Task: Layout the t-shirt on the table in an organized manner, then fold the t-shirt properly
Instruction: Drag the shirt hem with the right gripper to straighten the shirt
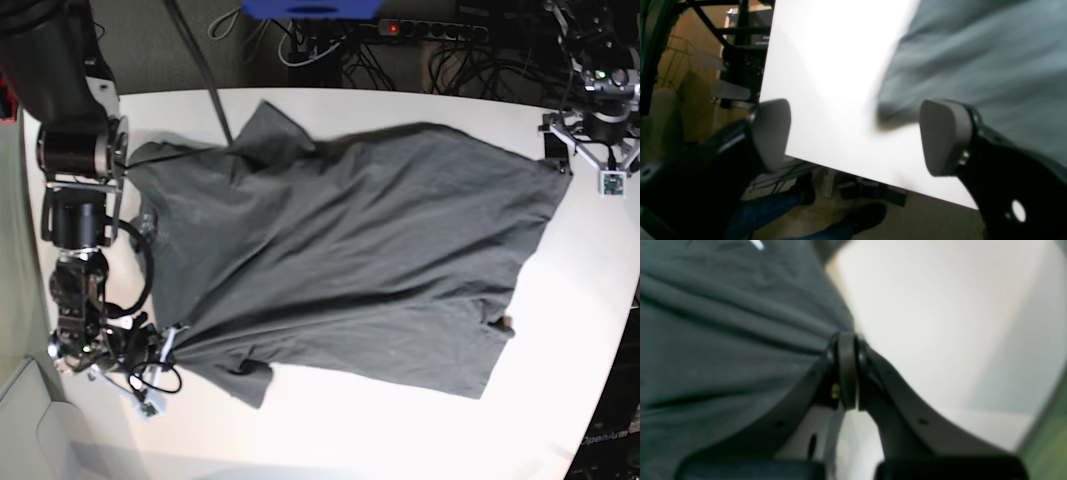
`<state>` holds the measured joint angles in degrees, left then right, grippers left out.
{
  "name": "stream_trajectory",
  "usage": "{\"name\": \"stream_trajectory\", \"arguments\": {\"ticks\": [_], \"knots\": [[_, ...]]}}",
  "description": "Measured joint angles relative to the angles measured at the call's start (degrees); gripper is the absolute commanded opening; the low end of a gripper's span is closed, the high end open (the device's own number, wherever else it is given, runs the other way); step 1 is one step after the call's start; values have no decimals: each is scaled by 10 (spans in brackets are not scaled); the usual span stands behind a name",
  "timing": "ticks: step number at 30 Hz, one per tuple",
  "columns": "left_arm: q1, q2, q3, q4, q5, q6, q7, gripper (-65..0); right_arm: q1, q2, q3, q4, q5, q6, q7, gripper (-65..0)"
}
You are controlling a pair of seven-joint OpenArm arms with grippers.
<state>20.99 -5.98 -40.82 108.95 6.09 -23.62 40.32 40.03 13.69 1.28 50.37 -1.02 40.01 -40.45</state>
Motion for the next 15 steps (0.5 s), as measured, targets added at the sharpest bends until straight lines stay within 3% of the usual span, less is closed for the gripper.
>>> {"name": "stream_trajectory", "arguments": {"ticks": [3, 9, 11, 15], "knots": [[-14, 0, 0, 0, -1, 0, 0, -61, -7, 17, 14, 0, -2, 0, -4, -650], [-25, 1, 0, 7, -1, 0, 2, -60, -28, 10, 17, 0, 0, 0, -1, -647], [-30, 1, 0, 14, -1, 0, -1, -58, -35, 9, 16, 0, -1, 0, -5, -605], [-41, 2, 1, 19, -1, 0, 3, -57, -32, 11, 16, 1, -1, 0, -8, -456]]}}
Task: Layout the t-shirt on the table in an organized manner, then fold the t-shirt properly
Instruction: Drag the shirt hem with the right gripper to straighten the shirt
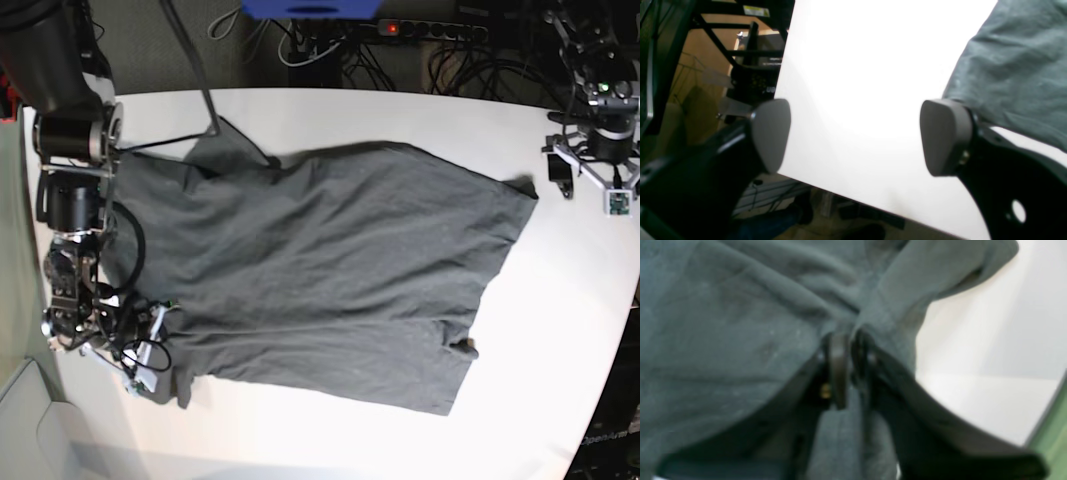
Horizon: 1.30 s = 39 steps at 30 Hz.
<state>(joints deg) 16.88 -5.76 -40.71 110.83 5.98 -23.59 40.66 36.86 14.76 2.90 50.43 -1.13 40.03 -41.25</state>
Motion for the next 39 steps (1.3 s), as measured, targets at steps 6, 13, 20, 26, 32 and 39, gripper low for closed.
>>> {"name": "stream_trajectory", "arguments": {"ticks": [6, 13, 20, 26, 32, 39], "knots": [[-42, 20, 4, -33, -3, 1, -10, -58, -37, -8, 2, 122, 1, -1, -53, -333], [-114, 58, 19, -126, 0, 2, -6, -59, -123, -66, -2, 367, 13, 2, -130, -319], [-164, 64, 47, -229, 2, 9, -5, -59, -197, -80, -2, 487, 3, 2, -179, -319], [-187, 64, 73, -308, -7, 7, -18, -60, -234, -83, -1, 548, 7, 2, -193, -319], [-195, 67, 75, -327, -2, 9, -36, -259, -247, -83, -1, 549, 7, 2, -196, -319], [-190, 78, 85, -273, 9, 11, 0, -610, -248, -83, -1, 549, 7, 2, -196, -320]]}}
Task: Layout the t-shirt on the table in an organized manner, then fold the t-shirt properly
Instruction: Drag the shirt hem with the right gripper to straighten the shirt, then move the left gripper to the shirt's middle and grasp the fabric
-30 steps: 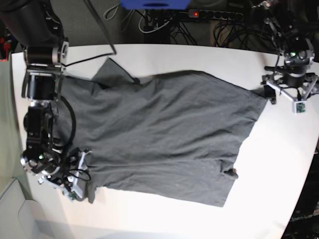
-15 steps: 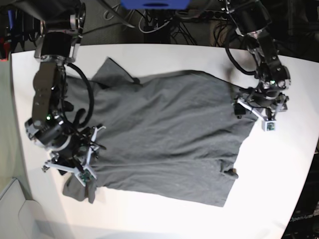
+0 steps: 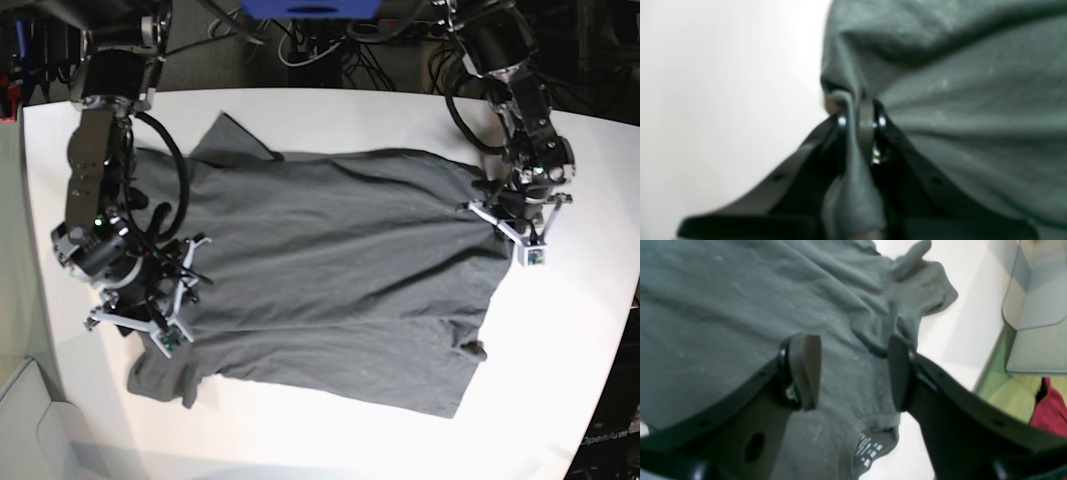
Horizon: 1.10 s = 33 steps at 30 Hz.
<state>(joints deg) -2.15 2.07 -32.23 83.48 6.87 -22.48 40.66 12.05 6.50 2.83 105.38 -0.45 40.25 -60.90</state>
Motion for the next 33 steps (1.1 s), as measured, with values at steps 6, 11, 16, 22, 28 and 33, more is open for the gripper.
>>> {"name": "stream_trajectory", "arguments": {"ticks": [6, 11, 16, 22, 28, 33], "knots": [[-3, -1, 151, 111, 158, 0, -13, -645, -17, 0, 18, 16, -1, 0, -1, -320], [-2, -4, 353, 125, 367, -12, -12, -645, -22, 1, 20, 20, -2, 0, 0, -320], [-7, -5, 554, 36, 552, -3, -23, -641, -40, 10, 34, 29, -6, 0, -2, -320], [6, -5, 600, -74, 640, -10, -22, -641, -51, 21, 35, 70, -2, 0, 0, -320], [15, -5, 560, -33, 619, -11, -19, -640, -66, 22, 35, 73, -2, 0, 0, -320], [18, -7, 556, 93, 549, -7, -16, -638, -74, 20, 35, 73, -2, 0, -1, -320]]}}
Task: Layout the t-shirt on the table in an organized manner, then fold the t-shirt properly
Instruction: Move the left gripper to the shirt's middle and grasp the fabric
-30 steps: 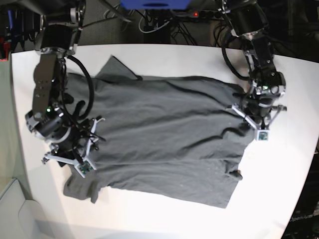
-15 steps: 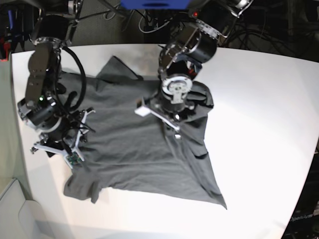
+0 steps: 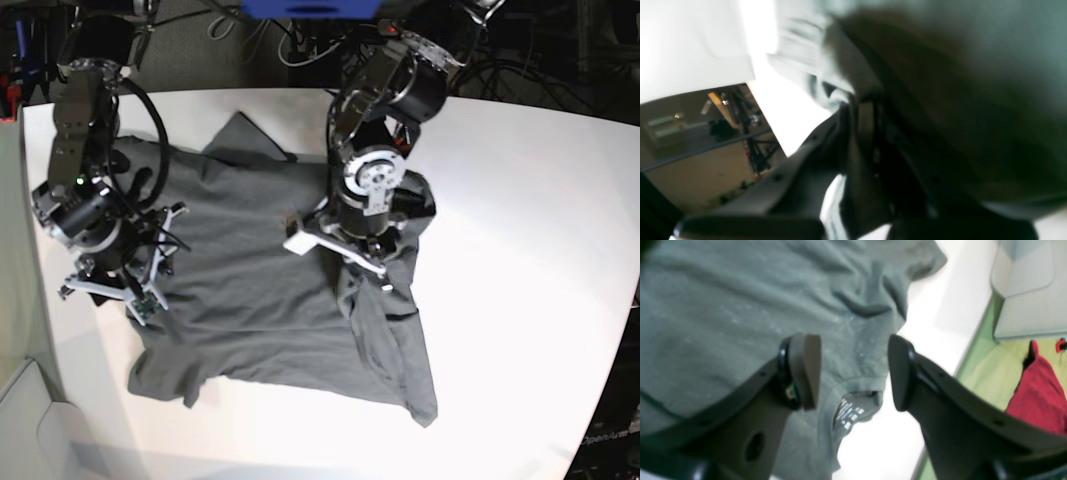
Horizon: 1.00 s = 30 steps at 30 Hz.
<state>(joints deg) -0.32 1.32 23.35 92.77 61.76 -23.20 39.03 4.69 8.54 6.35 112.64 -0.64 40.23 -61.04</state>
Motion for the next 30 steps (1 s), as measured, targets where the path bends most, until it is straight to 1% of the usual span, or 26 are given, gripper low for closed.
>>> {"name": "stream_trajectory", "arguments": {"ticks": [2, 5, 7, 9, 11, 13, 17, 20, 21, 24, 30], "knots": [[8, 0, -2, 44, -12, 2, 4, -606, 2, 0, 0, 0, 0, 0, 2, -320], [25, 0, -1, 79, -30, -2, 6, -503, 1, 0, 0, 0, 0, 0, 2, -320], [31, 0, 0, 85, -38, -4, 6, -401, 0, 0, 0, 0, 0, 0, 1, -320], [32, 0, 0, 87, -44, -4, 6, -277, 1, 0, 0, 0, 0, 0, 2, -320], [34, -8, 2, 87, -45, -4, 0, -125, 0, 0, 0, 0, 0, 0, 2, -320], [42, -20, 7, 87, -47, -6, -2, 0, 0, 0, 0, 0, 0, 0, 2, -320], [52, -18, 0, 87, -47, -6, 4, 0, 0, 0, 0, 0, 0, 0, 2, -320], [51, -6, -2, 87, -47, -4, 7, 0, 1, 0, 0, 0, 0, 0, 2, -320], [54, 0, -5, 89, -55, -4, 10, 0, 1, 0, 0, 0, 0, 0, 1, -320], [75, 22, -30, 114, -125, -5, 3, 0, 2, 0, -1, 0, 0, 0, 2, -320], [80, 23, -42, 161, -262, -1, 11, 0, 2, 0, -1, 0, 0, 0, 2, -320]]}}
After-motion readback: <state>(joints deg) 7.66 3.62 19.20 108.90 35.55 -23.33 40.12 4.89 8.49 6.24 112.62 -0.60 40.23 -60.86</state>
